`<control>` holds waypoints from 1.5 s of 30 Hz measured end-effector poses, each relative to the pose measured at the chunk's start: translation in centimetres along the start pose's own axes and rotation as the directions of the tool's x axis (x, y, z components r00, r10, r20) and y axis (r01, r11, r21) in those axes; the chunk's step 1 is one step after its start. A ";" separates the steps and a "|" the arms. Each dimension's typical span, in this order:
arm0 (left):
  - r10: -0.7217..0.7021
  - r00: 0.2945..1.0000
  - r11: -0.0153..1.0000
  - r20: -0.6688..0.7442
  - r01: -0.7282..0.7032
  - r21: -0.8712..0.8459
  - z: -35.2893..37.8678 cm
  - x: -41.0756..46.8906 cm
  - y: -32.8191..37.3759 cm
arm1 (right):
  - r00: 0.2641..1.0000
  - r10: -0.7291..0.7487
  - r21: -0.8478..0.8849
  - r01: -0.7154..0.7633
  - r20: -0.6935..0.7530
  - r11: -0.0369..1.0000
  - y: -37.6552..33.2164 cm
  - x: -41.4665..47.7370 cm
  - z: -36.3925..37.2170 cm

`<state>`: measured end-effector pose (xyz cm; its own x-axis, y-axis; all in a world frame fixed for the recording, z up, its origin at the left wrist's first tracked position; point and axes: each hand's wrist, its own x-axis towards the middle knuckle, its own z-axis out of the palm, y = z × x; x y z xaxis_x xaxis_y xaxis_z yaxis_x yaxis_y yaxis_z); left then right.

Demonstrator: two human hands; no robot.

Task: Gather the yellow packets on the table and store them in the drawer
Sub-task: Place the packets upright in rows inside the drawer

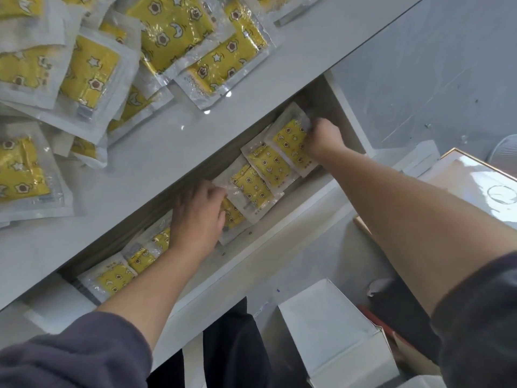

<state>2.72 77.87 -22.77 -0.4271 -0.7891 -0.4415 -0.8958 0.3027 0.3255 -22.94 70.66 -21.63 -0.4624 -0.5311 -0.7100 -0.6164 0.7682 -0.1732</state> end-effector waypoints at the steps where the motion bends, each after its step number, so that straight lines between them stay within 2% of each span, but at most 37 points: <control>1: 0.044 0.999 0.998 -0.006 -0.044 0.043 0.5 -0.1 -0.3 | 1.000 0.005 -0.040 -0.006 -0.024 0.999 0.0 0.2 0.3; 4: 0.096 0.995 0.993 0.027 -0.098 0.068 1.3 -0.1 -0.5 | 0.991 0.017 -0.181 -0.041 -0.130 0.983 0.0 -0.2 0.7; 6: 0.109 0.992 0.990 0.064 -0.114 0.079 1.2 -0.2 -0.2 | 0.983 -0.045 -0.301 -0.011 -0.178 0.953 0.0 -1.1 1.1; 9: 0.096 0.990 0.991 0.106 -0.105 0.086 0.6 -0.2 0.4 | 0.981 -0.168 -0.455 0.104 -0.101 0.884 0.3 -2.8 2.3; 11: 0.069 0.986 0.994 0.151 -0.080 0.071 0.0 -0.3 0.7 | 0.985 -0.174 -0.507 0.140 -0.021 0.851 0.6 -3.8 3.1; 15: 0.050 0.988 0.999 0.144 -0.047 -0.028 -3.0 -1.7 1.5 | 0.987 -0.161 -0.415 0.146 -0.001 0.898 0.1 -6.9 2.9; 19: 0.092 0.995 0.963 0.039 -0.079 -0.259 -8.1 -3.9 1.8 | 0.968 -0.252 -0.330 0.237 -0.001 0.914 -2.0 -12.0 1.4; 24: 0.108 0.988 0.934 -0.110 -0.139 -0.328 -14.3 -5.8 -0.4 | 0.935 -0.351 -0.190 0.336 -0.055 0.923 -6.5 -18.8 -0.5; 29: 0.118 0.980 0.960 -0.162 -0.155 -0.233 -18.6 -6.3 -6.3 | 0.938 -0.346 -0.070 0.346 0.009 0.936 -12.4 -23.3 1.2; 35: 0.108 0.982 0.994 -0.157 -0.107 0.018 -23.2 -5.6 -15.8 | 0.951 -0.288 0.071 0.281 0.112 0.957 -19.1 -25.9 5.4; 38: 0.076 0.995 0.993 -0.067 -0.069 0.100 -24.9 -3.7 -19.5 | 0.957 -0.260 0.113 0.246 0.131 0.963 -21.9 -26.9 7.5; 41: 0.121 0.990 0.983 0.065 -0.129 0.130 -25.8 -1.3 -21.2 | 0.958 -0.259 0.141 0.241 0.124 0.960 -23.9 -27.8 9.2; 43: 0.194 0.977 0.960 0.084 -0.207 0.189 -26.2 -0.2 -21.4 | 0.961 -0.253 0.156 0.235 0.109 0.959 -24.7 -28.1 10.0; 45: 0.212 0.974 0.945 0.081 -0.225 0.238 -26.6 0.6 -21.3 | 0.966 -0.242 0.168 0.225 0.090 0.960 -25.2 -28.2 10.6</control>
<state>24.78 56.72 -7.74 -0.6159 -0.6613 -0.4282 -0.7792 0.5913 0.2078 12.44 70.05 -4.48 -0.2405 -0.6669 -0.7053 -0.5884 0.6780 -0.4405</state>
